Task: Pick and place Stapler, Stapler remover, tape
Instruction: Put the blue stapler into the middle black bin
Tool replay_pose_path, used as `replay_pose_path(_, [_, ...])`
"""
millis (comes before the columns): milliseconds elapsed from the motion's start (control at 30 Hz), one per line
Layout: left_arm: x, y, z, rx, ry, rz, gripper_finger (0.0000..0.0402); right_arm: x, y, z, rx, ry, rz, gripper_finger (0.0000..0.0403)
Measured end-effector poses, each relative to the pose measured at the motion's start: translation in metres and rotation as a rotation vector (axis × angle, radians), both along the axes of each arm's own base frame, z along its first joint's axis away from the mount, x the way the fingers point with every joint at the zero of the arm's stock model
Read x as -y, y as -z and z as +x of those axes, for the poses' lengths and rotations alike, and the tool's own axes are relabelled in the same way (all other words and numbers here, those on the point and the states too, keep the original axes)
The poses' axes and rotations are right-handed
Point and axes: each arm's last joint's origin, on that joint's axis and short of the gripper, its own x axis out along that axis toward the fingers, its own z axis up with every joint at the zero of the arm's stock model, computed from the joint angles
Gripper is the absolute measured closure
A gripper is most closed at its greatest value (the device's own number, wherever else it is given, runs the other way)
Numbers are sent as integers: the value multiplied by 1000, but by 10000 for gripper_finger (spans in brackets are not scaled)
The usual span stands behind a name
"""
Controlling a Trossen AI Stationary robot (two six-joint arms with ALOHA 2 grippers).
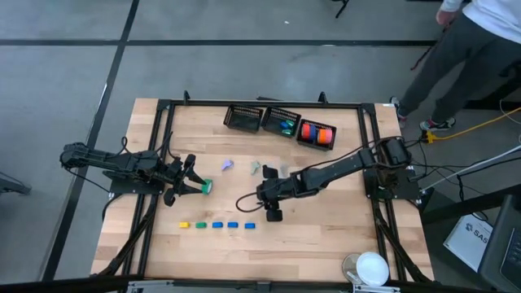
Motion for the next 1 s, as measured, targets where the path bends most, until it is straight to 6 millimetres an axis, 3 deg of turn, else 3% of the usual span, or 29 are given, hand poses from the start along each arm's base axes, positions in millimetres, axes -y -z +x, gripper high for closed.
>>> replay_pose_path(467, [0, 0, 0, 0, 0, 0, 251, -44, 4, -9, 35, -25, -10, 234])
replay_pose_path(700, [0, 0, 0, 0, 0, 0, 251, -72, 6, 7, 56, -38, 24, 234])
replay_pose_path(1000, [0, 0, 0, 0, 0, 0, 251, -79, 14, 16, 54, 10, 42, 234])
